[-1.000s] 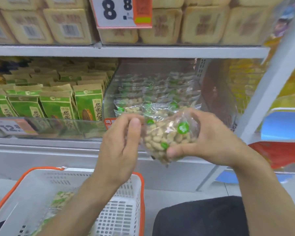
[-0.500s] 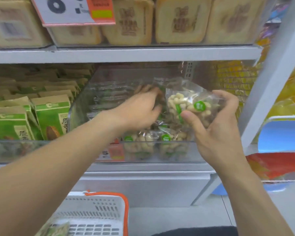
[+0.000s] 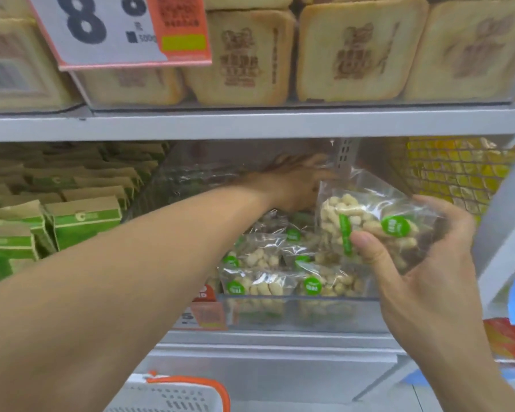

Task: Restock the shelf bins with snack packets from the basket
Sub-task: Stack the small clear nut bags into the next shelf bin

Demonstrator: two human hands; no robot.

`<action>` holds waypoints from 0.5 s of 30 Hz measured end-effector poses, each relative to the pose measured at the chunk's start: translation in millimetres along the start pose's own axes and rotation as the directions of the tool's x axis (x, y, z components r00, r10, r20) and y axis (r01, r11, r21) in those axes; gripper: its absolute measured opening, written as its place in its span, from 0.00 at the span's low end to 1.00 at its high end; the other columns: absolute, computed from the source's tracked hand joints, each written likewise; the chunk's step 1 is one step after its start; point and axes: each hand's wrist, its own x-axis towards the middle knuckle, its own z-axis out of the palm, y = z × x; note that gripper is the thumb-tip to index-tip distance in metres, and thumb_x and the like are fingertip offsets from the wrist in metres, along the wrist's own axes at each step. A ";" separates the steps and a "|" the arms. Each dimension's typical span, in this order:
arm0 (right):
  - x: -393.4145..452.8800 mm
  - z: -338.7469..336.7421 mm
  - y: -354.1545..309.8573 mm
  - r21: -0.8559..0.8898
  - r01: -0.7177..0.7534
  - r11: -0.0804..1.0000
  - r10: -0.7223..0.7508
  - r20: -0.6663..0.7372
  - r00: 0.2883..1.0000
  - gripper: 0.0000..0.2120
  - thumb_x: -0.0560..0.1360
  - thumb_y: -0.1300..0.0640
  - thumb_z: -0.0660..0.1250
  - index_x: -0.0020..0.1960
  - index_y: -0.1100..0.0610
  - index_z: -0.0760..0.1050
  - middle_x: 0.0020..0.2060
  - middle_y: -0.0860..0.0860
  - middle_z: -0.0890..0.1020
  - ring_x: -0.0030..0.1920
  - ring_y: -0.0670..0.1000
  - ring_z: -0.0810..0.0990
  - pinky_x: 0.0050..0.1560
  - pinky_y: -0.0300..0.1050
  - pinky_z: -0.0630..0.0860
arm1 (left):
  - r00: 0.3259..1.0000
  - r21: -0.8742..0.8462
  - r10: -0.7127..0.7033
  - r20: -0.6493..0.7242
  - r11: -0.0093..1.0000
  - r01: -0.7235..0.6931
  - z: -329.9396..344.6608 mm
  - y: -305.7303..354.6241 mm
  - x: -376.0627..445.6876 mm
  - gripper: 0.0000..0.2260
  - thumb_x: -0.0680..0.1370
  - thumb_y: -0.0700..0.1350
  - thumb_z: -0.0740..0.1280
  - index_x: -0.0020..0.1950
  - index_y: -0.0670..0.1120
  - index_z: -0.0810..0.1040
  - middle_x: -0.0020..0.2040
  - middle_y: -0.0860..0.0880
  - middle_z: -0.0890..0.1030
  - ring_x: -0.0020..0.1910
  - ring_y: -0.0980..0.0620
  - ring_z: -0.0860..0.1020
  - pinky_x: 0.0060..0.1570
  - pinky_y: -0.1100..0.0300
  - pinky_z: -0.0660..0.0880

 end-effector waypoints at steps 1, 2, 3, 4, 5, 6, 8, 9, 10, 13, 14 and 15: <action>-0.8 0.3 -1.1 0.008 -0.005 1.000 0.005 -0.004 1.000 0.31 0.66 0.46 0.73 0.64 0.45 0.61 0.46 0.24 0.78 0.47 0.35 0.82 0.49 0.32 0.77 | 1.000 -0.017 -0.015 -0.007 1.000 0.015 -0.5 -2.0 -1.9 0.20 0.83 0.54 0.60 0.74 0.65 0.63 0.81 0.57 0.48 0.79 0.49 0.49 0.75 0.51 0.46; -1.6 0.1 -1.5 0.018 -0.008 1.000 0.008 -0.009 1.000 0.31 0.66 0.47 0.73 0.64 0.45 0.62 0.47 0.28 0.80 0.47 0.37 0.83 0.50 0.33 0.77 | 0.999 -0.026 -0.031 -0.016 0.999 0.030 -1.1 -2.8 -4.6 0.20 0.83 0.54 0.58 0.75 0.65 0.62 0.81 0.57 0.49 0.79 0.48 0.50 0.74 0.52 0.47; -2.7 -0.7 -2.3 0.027 -0.004 1.000 0.005 -0.022 1.000 0.31 0.66 0.47 0.74 0.64 0.44 0.62 0.48 0.33 0.82 0.48 0.39 0.84 0.50 0.34 0.78 | 0.999 -0.029 -0.044 -0.021 0.999 0.043 -1.4 -2.7 -6.8 0.20 0.83 0.55 0.57 0.76 0.64 0.60 0.81 0.56 0.50 0.78 0.48 0.51 0.74 0.53 0.47; -3.9 -2.0 -2.6 0.031 0.006 0.999 -0.004 -0.045 0.999 0.32 0.66 0.49 0.75 0.65 0.44 0.63 0.49 0.40 0.83 0.49 0.41 0.84 0.50 0.34 0.78 | 0.998 -0.028 -0.047 -0.029 0.999 0.046 -1.6 -1.6 -8.5 0.21 0.84 0.54 0.56 0.77 0.64 0.59 0.81 0.54 0.51 0.78 0.48 0.52 0.74 0.53 0.48; -4.9 -2.9 -3.3 0.031 0.017 0.999 -0.015 -0.069 0.997 0.32 0.67 0.50 0.75 0.65 0.43 0.63 0.49 0.43 0.83 0.50 0.44 0.84 0.50 0.33 0.78 | 0.998 -0.026 -0.048 -0.034 0.999 0.047 -1.5 -0.3 -10.2 0.22 0.84 0.53 0.55 0.78 0.62 0.58 0.80 0.53 0.52 0.78 0.48 0.52 0.74 0.53 0.48; -5.4 -3.0 -4.1 0.023 0.031 0.999 -0.029 -0.088 0.996 0.32 0.67 0.50 0.76 0.66 0.43 0.64 0.51 0.44 0.82 0.51 0.45 0.84 0.50 0.33 0.78 | 0.998 -0.030 -0.053 -0.038 0.998 0.051 -1.5 0.5 -12.0 0.22 0.83 0.51 0.54 0.78 0.61 0.57 0.80 0.51 0.54 0.77 0.48 0.53 0.74 0.53 0.49; -5.7 -0.6 -6.9 -0.026 0.069 0.997 -0.071 -0.090 0.993 0.32 0.68 0.50 0.76 0.67 0.42 0.65 0.53 0.40 0.81 0.53 0.45 0.83 0.50 0.36 0.79 | 0.997 -0.060 -0.062 -0.039 0.996 0.060 1.1 -3.0 -13.0 0.23 0.83 0.50 0.54 0.78 0.62 0.57 0.77 0.49 0.58 0.76 0.47 0.55 0.73 0.52 0.51; -4.8 0.2 -8.8 -0.084 0.110 0.990 -0.117 -0.087 0.989 0.32 0.68 0.51 0.76 0.67 0.42 0.66 0.55 0.38 0.79 0.54 0.45 0.82 0.51 0.40 0.80 | 0.997 -0.074 -0.066 -0.047 0.995 0.063 3.8 -5.9 -11.8 0.22 0.83 0.52 0.55 0.77 0.63 0.58 0.75 0.49 0.60 0.75 0.46 0.56 0.73 0.52 0.52; -2.0 0.2 -9.9 -0.170 0.172 0.970 -0.189 -0.086 0.978 0.32 0.69 0.53 0.77 0.68 0.43 0.67 0.57 0.37 0.78 0.56 0.45 0.81 0.53 0.44 0.80 | 0.996 -0.089 -0.068 -0.060 0.994 0.062 6.2 -8.7 -10.1 0.21 0.83 0.54 0.55 0.76 0.64 0.59 0.74 0.48 0.61 0.74 0.46 0.57 0.73 0.51 0.53; 12.2 -5.5 -5.7 -0.454 0.338 0.824 -0.397 -0.036 0.917 0.33 0.68 0.67 0.77 0.68 0.49 0.70 0.62 0.41 0.76 0.61 0.48 0.78 0.60 0.45 0.75 | 0.993 -0.149 -0.071 -0.099 0.987 0.056 15.5 -14.3 -7.5 0.24 0.82 0.58 0.56 0.77 0.64 0.52 0.76 0.46 0.59 0.76 0.44 0.57 0.74 0.47 0.54; 20.0 -9.3 -1.8 -0.525 0.356 0.773 -0.419 -0.001 0.908 0.33 0.66 0.69 0.76 0.68 0.52 0.71 0.62 0.44 0.77 0.61 0.51 0.77 0.61 0.44 0.73 | 0.990 -0.162 -0.083 -0.115 0.985 0.064 17.0 -14.6 -7.7 0.28 0.82 0.59 0.57 0.78 0.61 0.49 0.77 0.45 0.58 0.77 0.44 0.56 0.75 0.47 0.54; 27.7 -11.7 1.5 -0.581 0.365 0.728 -0.416 0.050 0.908 0.32 0.66 0.69 0.75 0.67 0.54 0.72 0.61 0.48 0.78 0.61 0.54 0.77 0.60 0.46 0.73 | 0.987 -0.168 -0.102 -0.124 0.982 0.081 18.3 -15.3 -7.4 0.30 0.81 0.60 0.57 0.79 0.57 0.47 0.78 0.44 0.58 0.77 0.44 0.56 0.75 0.48 0.54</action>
